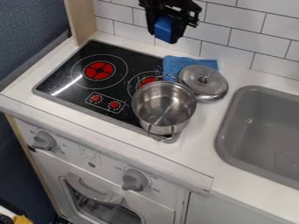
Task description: Move the blue object from the pot to the top middle of the cooker
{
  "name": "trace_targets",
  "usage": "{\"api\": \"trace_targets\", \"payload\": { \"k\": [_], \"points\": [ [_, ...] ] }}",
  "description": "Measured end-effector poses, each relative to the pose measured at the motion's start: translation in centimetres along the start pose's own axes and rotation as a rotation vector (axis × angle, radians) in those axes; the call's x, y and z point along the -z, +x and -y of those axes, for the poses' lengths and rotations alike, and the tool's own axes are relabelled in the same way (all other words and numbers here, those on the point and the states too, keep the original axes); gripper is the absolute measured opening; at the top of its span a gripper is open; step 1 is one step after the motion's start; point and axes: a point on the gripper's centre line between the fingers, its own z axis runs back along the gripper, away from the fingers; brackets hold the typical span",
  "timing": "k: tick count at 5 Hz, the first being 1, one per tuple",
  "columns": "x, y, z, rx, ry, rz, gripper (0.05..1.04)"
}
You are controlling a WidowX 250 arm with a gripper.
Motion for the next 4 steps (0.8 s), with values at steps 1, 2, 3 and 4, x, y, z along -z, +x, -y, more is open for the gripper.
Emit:
{"api": "trace_targets", "payload": {
  "k": [1,2,3,4],
  "points": [
    [2.2,1.8,-0.3,-0.033,0.011,-0.047,0.629],
    [4.3,1.3,-1.4,-0.046,0.046,-0.107,0.629],
    [5.7,0.8,-2.1,-0.050,0.078,-0.136,0.629],
    [6.7,0.8,-3.7,-0.087,0.100,-0.163,0.629]
  ]
}}
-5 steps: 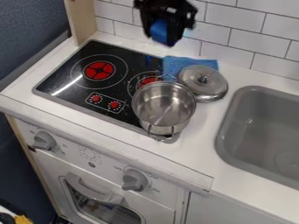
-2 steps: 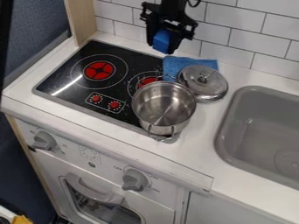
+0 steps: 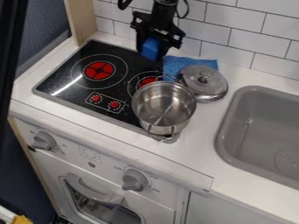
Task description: Move the blue object from the pot to the top middle of the cooker
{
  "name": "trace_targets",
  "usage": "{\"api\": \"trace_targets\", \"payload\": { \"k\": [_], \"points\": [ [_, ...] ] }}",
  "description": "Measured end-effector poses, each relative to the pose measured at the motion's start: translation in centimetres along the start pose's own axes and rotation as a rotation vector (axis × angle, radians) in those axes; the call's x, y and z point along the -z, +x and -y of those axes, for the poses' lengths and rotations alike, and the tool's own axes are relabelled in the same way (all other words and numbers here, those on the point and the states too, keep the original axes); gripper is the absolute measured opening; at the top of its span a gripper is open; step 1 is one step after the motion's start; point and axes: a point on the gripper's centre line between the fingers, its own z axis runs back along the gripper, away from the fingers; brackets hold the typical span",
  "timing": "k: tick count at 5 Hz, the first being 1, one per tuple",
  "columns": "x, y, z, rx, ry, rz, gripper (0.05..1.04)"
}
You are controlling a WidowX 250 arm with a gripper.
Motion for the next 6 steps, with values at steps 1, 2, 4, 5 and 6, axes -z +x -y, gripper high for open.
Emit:
{"api": "trace_targets", "payload": {
  "k": [1,2,4,5,6],
  "points": [
    [1.5,-0.1,-0.7,-0.010,-0.015,-0.035,0.629],
    [1.4,0.1,-0.5,0.002,-0.035,-0.034,0.629],
    [2.1,-0.8,-1.0,-0.011,-0.073,-0.068,0.955],
    [2.0,-1.0,-1.1,-0.015,-0.106,-0.083,1.005],
    [2.0,-1.0,-0.9,-0.021,-0.121,-0.082,1.001]
  ]
}}
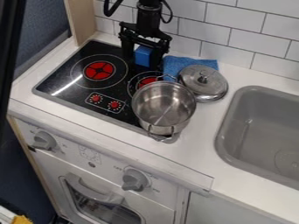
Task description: Move the blue object from the pot to the top middle of the cooker
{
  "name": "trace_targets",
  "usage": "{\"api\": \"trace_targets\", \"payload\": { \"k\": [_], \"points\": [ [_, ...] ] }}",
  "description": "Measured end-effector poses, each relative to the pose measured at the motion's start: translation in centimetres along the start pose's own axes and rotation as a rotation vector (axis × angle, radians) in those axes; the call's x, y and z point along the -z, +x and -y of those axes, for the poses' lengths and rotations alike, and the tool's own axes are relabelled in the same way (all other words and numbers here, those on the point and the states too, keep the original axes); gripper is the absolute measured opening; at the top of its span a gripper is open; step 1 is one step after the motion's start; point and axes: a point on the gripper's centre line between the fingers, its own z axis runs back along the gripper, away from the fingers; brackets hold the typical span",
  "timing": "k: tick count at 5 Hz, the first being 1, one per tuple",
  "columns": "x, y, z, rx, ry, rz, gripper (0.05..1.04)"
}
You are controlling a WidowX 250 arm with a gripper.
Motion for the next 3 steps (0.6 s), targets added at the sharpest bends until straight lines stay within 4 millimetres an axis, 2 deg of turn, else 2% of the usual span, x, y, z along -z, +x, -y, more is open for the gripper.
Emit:
{"api": "trace_targets", "payload": {
  "k": [1,3],
  "points": [
    [-1.4,0.1,0.3,0.000,-0.038,0.031,1.001],
    [-6.8,0.4,-0.7,0.002,-0.084,0.175,1.001]
  ]
}}
